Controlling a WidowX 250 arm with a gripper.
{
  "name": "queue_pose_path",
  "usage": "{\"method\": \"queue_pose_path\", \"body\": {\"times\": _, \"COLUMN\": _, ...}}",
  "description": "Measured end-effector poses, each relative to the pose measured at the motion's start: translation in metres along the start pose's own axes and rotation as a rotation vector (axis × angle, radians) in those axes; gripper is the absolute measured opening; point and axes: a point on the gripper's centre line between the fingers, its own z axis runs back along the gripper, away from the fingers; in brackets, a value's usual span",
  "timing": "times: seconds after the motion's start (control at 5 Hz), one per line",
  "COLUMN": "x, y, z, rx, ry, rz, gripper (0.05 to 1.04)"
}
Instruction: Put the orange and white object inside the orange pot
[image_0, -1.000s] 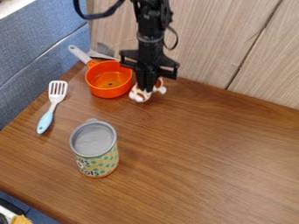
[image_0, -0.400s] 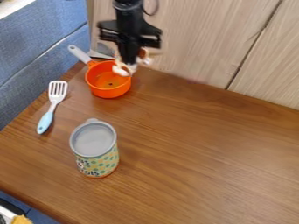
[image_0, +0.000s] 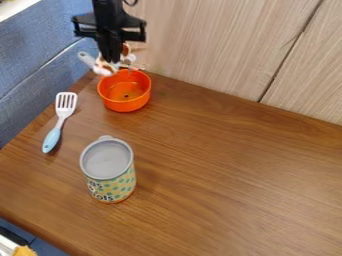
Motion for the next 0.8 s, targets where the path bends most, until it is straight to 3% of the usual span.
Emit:
{"method": "queue_pose_path", "body": {"times": 0.2, "x": -0.004, "y": -0.001, "z": -0.019, "rx": 0.003, "ry": 0.046, "rz": -0.021, "gripper": 0.066}}
{"method": "queue_pose_path", "body": {"times": 0.6, "x": -0.011, "y": -0.001, "z": -0.034, "rx": 0.01, "ry": 0.063, "rz": -0.034, "gripper": 0.083}}
{"method": "queue_pose_path", "body": {"times": 0.8, "x": -0.013, "y": 0.0, "z": -0.034, "rx": 0.018, "ry": 0.068, "rz": 0.0, "gripper": 0.239}}
